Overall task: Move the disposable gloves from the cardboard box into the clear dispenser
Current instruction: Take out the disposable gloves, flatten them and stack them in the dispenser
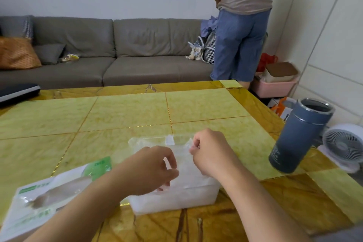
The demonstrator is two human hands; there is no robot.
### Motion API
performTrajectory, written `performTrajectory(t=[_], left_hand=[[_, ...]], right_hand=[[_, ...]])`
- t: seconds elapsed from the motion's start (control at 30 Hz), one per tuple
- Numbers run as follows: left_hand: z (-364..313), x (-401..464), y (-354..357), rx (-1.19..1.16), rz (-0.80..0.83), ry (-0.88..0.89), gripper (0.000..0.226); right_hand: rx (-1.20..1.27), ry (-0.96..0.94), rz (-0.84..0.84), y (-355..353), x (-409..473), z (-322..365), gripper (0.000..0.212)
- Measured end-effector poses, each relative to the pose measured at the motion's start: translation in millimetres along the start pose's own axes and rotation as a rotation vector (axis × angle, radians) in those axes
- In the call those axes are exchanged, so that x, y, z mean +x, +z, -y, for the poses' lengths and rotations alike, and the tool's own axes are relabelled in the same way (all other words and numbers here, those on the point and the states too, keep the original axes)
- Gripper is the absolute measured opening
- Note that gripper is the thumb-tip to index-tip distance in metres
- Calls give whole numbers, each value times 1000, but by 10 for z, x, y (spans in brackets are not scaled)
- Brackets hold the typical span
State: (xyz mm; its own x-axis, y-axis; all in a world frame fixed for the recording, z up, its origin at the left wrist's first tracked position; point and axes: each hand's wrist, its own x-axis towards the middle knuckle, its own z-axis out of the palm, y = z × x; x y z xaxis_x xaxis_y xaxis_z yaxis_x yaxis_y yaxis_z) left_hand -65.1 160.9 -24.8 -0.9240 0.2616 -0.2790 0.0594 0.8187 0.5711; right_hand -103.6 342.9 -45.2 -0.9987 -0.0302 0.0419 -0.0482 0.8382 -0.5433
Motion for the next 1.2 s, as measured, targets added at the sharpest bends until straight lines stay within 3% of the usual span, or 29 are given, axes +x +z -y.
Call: performTrajectory(t=[0.13,0.23,0.4,0.53,0.63,0.77,0.83,0.9,1.07,1.2], left_hand=[[25,-8,33,338,-34,-63,56],[-17,-7,30,471,-36,-88,70],[-111,6,10,604,-11,-126,63],[-74,116,82,580,28,-130,61],[-35,153,128,518,72,-115,62],[6,189,134,499,75,-93,49],[19,212,150,518,75,-68,33],[13,221,160,543,87,-51,24],[52,194,132,519,112,-39,48],[24,168,102,506,170,-66,53]], right_hand=[[-33,-9,0,53,17,-35,25],[-61,-5,7,27,3,-26,35],[-126,11,-30,-35,-24,-30,36],[-171,19,-57,-33,-13,-50,38],[-240,4,-88,-127,-90,28,25],[-285,-207,-185,-334,-251,294,14],[-198,-335,-110,-313,-326,458,20],[-132,-328,67,-196,-374,558,20],[-418,-185,340,-94,-336,434,16],[-451,-88,416,-34,-306,363,16]])
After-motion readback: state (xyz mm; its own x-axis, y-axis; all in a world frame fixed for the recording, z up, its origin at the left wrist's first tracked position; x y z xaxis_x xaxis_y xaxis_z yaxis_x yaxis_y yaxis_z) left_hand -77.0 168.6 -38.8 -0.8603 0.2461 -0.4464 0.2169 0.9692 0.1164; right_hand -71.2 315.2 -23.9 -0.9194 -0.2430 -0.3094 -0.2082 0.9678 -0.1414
